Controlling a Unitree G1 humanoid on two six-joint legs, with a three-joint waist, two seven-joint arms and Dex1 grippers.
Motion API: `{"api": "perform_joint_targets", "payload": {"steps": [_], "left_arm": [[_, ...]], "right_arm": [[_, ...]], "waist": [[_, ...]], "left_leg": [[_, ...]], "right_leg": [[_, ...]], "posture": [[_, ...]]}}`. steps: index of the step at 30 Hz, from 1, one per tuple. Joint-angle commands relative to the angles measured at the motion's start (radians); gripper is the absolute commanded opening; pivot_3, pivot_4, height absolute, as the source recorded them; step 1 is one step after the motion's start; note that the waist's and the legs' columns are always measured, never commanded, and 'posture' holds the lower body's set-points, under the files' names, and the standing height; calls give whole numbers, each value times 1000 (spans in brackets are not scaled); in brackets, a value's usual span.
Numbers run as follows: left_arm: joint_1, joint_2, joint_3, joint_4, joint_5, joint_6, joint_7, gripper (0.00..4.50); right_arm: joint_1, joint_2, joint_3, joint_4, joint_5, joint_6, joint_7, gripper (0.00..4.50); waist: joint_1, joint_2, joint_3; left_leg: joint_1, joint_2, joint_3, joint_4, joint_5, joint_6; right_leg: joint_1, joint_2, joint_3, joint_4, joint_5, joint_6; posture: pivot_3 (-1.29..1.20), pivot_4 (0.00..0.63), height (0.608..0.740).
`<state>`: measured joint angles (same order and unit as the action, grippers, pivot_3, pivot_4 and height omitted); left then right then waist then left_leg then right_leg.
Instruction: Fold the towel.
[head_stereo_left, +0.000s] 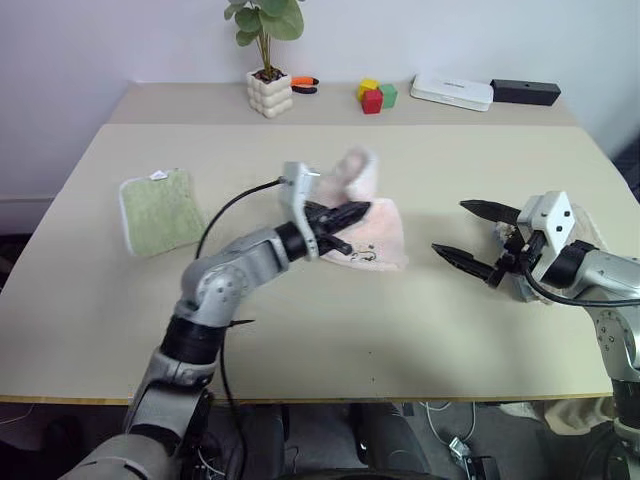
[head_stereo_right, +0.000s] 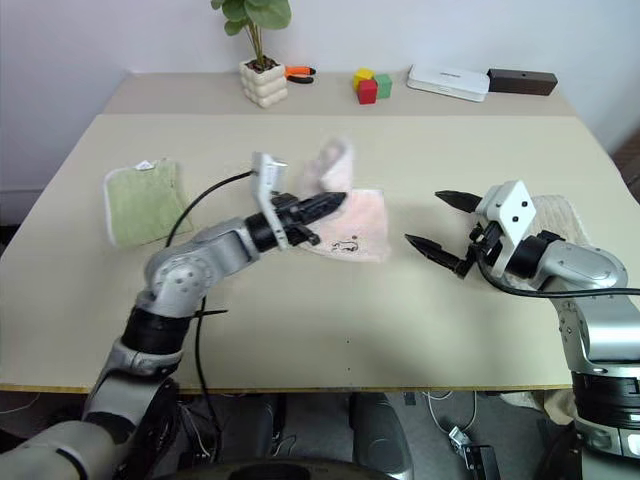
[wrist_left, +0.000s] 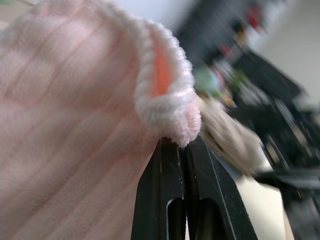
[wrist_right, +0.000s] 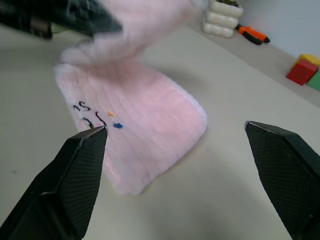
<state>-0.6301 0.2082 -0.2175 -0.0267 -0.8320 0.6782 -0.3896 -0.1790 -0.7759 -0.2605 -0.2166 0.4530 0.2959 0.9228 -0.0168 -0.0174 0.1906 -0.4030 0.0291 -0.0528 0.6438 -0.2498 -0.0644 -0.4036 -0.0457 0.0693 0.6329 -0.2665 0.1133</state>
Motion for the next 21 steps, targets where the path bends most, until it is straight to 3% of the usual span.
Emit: {"api": "perform_joint_targets", "payload": {"steps": [1, 7, 10, 17, 21], "left_arm": [[-33, -45, -58, 94, 113, -63, -114, 28], [-37, -88, -122, 192, 253, -66, -198, 28], [-37, -129, -124, 238, 292, -81, -223, 872], [-36, -140, -110, 228, 351, -100, -312, 4400], [-43, -97, -53, 134, 258, -9, -420, 4468]], "right_arm": [[4, -14, -48, -64, 12, 7, -33, 4500], [38, -16, -72, -104, 14, 22, -58, 4500], [42, -9, -72, -113, 13, 23, -76, 4500], [4, 1, -32, -90, 3, 14, -95, 4500], [-24, 10, -12, -69, 1, 14, -98, 4500]], "waist": [[1, 0, 0], [4, 0, 0], [4, 0, 0], [1, 1, 0], [1, 1, 0]], "left_leg": [[-1, 0, 0, 0, 0, 0], [-4, 0, -2, 0, 0, 0], [-4, 0, -2, 1, 0, 0], [-4, 0, -2, 1, 0, 0], [-4, 0, -2, 1, 0, 0]], "right_leg": [[-1, 0, 0, 0, 0, 0], [-3, 0, -1, 0, 1, 1], [-3, 0, -1, 0, 1, 1], [-3, 0, -1, 0, 1, 2], [-3, 0, -1, 1, 1, 2]], "posture": [[0, 150, 740], [0, 150, 740], [0, 150, 740], [0, 150, 740], [0, 150, 740]]}}
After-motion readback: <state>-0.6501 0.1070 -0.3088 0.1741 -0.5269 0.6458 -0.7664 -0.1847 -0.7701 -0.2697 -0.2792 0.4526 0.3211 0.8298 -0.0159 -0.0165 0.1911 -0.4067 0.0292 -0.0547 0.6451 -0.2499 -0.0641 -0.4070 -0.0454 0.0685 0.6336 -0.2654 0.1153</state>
